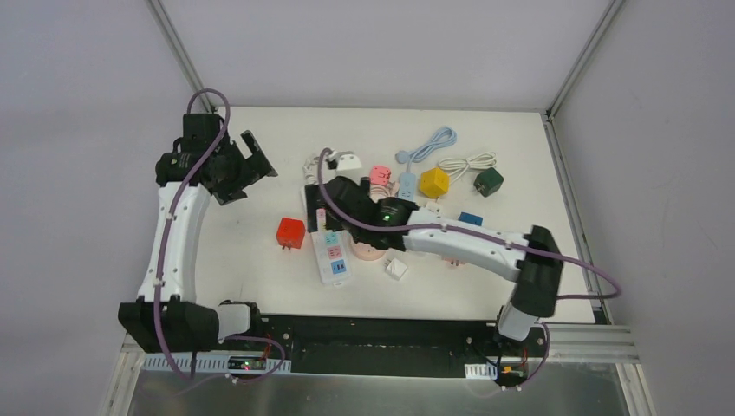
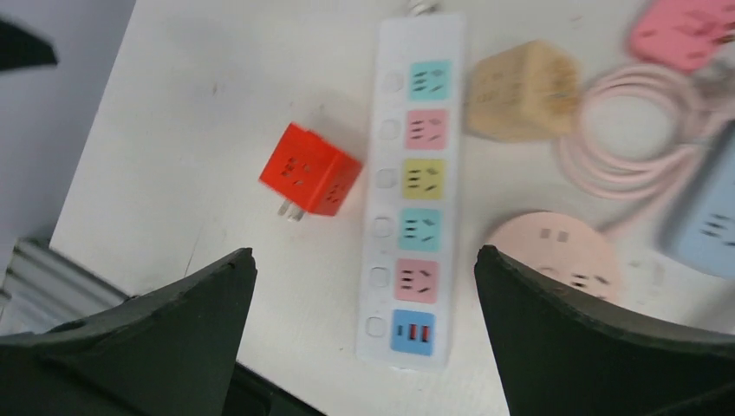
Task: Pull the plug off the socket
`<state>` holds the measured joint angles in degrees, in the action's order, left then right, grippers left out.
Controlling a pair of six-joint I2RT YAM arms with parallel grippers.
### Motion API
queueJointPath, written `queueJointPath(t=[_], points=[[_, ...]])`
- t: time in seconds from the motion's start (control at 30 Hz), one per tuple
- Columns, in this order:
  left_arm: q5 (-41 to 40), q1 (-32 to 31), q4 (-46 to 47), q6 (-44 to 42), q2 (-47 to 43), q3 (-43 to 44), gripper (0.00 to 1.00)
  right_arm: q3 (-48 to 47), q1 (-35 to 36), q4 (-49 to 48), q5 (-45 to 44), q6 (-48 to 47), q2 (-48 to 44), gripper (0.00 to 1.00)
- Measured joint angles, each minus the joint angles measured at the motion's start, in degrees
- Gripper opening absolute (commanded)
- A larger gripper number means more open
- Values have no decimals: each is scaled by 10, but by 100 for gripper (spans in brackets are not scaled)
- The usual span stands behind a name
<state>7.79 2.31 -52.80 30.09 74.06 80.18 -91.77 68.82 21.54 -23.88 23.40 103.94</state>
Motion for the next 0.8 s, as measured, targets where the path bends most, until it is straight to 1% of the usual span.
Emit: queueJointPath(t=[0.1,0.2,0.27,0.43,0.63,0.8], points=[[28,0,-3,-11,-60,-4,99,58,-12,14,-83,17,-100,100],[55,0,-6,-23,-125,-4,99,97,-49,55,-161,34,-181,100],[68,0,-9,-28,-160,-5,99,118,-92,88,-195,40,-228,100],[70,-1,-33,-37,-248,-2,99,136,-218,168,-219,43,-310,100],[61,-1,-58,-37,-309,15,99,137,-317,209,-245,-17,-383,100],[11,-1,-93,-27,-348,37,99,112,-371,202,-307,-106,-428,100]])
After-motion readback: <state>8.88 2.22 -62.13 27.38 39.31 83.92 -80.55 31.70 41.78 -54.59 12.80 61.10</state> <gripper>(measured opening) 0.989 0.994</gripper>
